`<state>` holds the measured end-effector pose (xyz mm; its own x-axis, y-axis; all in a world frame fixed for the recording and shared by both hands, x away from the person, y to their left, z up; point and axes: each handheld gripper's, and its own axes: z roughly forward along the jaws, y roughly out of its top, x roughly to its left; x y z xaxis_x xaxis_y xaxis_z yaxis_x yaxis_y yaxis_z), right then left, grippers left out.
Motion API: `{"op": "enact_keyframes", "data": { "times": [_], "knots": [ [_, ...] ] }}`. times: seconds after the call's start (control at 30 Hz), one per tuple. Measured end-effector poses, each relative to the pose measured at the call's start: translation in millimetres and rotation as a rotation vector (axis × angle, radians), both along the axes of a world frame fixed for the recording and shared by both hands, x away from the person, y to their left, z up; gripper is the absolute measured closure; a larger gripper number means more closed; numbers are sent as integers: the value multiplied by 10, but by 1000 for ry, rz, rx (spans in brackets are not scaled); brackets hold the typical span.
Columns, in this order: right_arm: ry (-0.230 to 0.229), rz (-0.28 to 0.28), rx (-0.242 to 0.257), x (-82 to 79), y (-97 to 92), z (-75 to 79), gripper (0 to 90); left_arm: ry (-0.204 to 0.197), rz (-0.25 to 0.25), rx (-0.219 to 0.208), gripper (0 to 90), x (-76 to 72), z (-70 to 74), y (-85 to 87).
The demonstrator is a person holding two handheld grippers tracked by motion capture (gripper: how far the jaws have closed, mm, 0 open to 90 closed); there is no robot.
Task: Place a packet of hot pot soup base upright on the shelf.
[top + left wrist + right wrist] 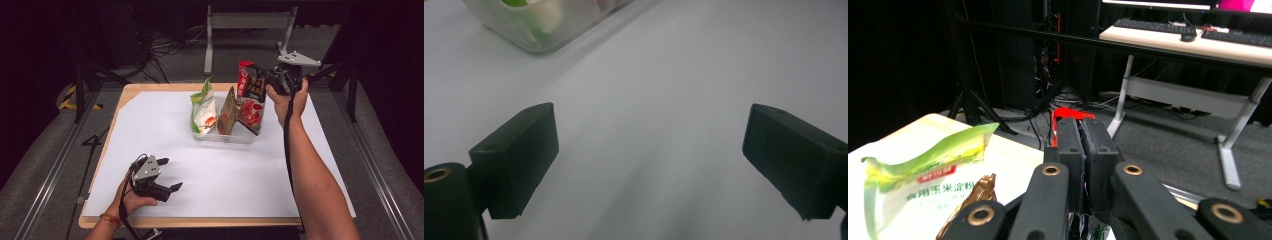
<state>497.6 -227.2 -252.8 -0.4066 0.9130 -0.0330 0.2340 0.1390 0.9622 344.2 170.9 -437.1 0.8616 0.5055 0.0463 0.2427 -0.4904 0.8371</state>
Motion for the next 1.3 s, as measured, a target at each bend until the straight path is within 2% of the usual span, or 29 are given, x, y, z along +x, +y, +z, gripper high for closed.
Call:
{"op": "enact_keyframes", "data": {
  "times": [0.2, 0.33, 0.5, 0.57, 0.7, 0.73, 1.03, 1.3],
  "knots": [
    [-8, 16, 46, 77, 63, -136, 880, 4, -1, 0, 86, -5, -7, -2],
    [-28, 36, 54, 73, 104, -228, 879, 7, 0, 4, 86, -13, -12, -1],
    [-63, 62, 89, 12, 63, -366, 877, 5, 4, 5, 86, -16, -11, 8],
    [-62, 70, 95, -12, 35, -392, 876, 6, 2, 8, 86, -19, -11, 0],
    [-75, 93, 85, -67, 18, -451, 875, 5, 0, 13, 86, -23, -12, -5],
    [-91, 115, 108, -110, -4, -470, 873, 4, 1, 14, 86, -19, -14, -2],
    [-114, 172, 68, -186, 11, -528, 870, 6, -1, 17, 86, -21, -18, -10],
    [-149, 191, 35, -269, -27, -564, 869, 9, 1, 18, 86, -17, -24, -4]
  ]
}}
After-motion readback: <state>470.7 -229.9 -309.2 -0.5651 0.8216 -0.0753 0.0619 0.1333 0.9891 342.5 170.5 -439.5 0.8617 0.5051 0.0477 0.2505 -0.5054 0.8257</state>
